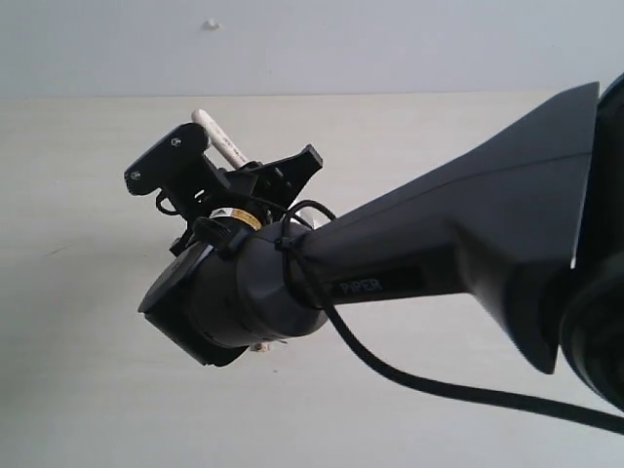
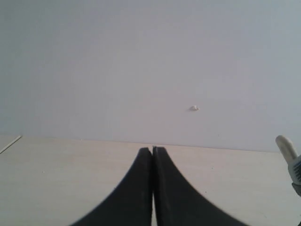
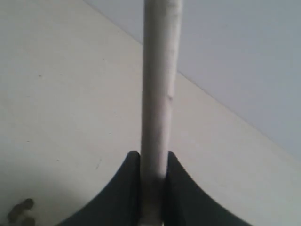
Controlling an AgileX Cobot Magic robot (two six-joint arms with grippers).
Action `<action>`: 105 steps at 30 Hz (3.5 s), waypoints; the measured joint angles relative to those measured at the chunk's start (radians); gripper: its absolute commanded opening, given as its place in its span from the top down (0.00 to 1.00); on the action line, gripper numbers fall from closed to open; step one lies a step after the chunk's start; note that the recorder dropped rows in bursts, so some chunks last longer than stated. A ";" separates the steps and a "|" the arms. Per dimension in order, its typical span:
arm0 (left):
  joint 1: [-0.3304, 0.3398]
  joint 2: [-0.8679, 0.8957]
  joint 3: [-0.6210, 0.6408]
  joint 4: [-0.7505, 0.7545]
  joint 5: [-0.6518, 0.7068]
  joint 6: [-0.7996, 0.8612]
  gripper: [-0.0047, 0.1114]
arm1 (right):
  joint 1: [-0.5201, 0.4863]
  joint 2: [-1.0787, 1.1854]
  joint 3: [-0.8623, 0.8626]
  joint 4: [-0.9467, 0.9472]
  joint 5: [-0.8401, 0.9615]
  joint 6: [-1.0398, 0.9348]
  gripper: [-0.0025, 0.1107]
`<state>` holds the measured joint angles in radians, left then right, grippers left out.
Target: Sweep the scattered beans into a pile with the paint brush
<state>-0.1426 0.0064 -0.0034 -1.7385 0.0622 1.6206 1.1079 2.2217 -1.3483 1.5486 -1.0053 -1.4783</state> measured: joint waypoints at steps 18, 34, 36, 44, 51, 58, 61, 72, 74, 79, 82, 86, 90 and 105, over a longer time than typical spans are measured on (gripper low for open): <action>0.000 0.000 0.000 0.000 0.000 0.002 0.96 | 0.063 0.006 0.000 -0.065 0.068 0.089 0.98; 0.000 0.000 0.000 0.000 0.000 0.002 0.96 | 0.008 -0.231 0.012 -0.278 0.284 -0.184 0.98; 0.000 0.000 0.000 0.000 0.000 0.002 0.96 | -0.051 -0.275 0.017 -0.395 0.513 -0.171 0.98; 0.000 0.000 0.000 0.000 0.000 0.002 0.96 | -0.265 -0.306 0.021 -0.758 1.121 -0.103 0.98; 0.000 0.000 0.000 0.000 0.000 0.002 0.96 | -0.348 -0.284 0.025 -0.567 1.308 -0.494 0.98; 0.000 0.000 0.000 0.000 0.000 0.002 0.96 | -0.477 -0.269 -0.064 -0.396 1.713 -0.616 0.98; 0.000 0.000 0.000 0.000 0.000 0.002 0.96 | -0.529 -0.249 -0.116 -0.335 1.855 -0.616 0.98; 0.000 0.000 0.000 0.000 0.000 0.002 0.96 | -0.620 -0.073 -0.292 -0.210 2.203 -0.616 0.98; 0.000 0.000 0.000 0.000 0.000 0.002 0.96 | -0.627 -0.031 -0.319 -0.209 2.208 -0.616 0.98; 0.000 0.000 0.000 0.000 0.000 0.002 0.96 | -0.642 0.056 -0.399 -0.209 2.210 -0.616 0.98; 0.000 0.000 0.000 0.000 0.000 0.002 0.96 | -0.649 0.095 -0.452 -0.221 2.212 -0.616 0.98; 0.000 0.000 0.000 0.000 0.000 0.002 0.96 | -0.651 0.137 -0.528 -0.237 2.212 -0.616 0.98; 0.000 0.000 0.000 0.000 0.000 0.002 0.96 | -0.651 0.169 -0.583 -0.277 2.214 -0.616 0.98; 0.000 0.000 0.000 0.000 0.000 0.002 0.96 | -0.665 0.285 -0.622 -0.282 2.234 -0.595 0.98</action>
<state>-0.1426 0.0064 -0.0034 -1.7385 0.0622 1.6224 0.4427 2.5071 -1.9699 1.2671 1.2290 -2.0730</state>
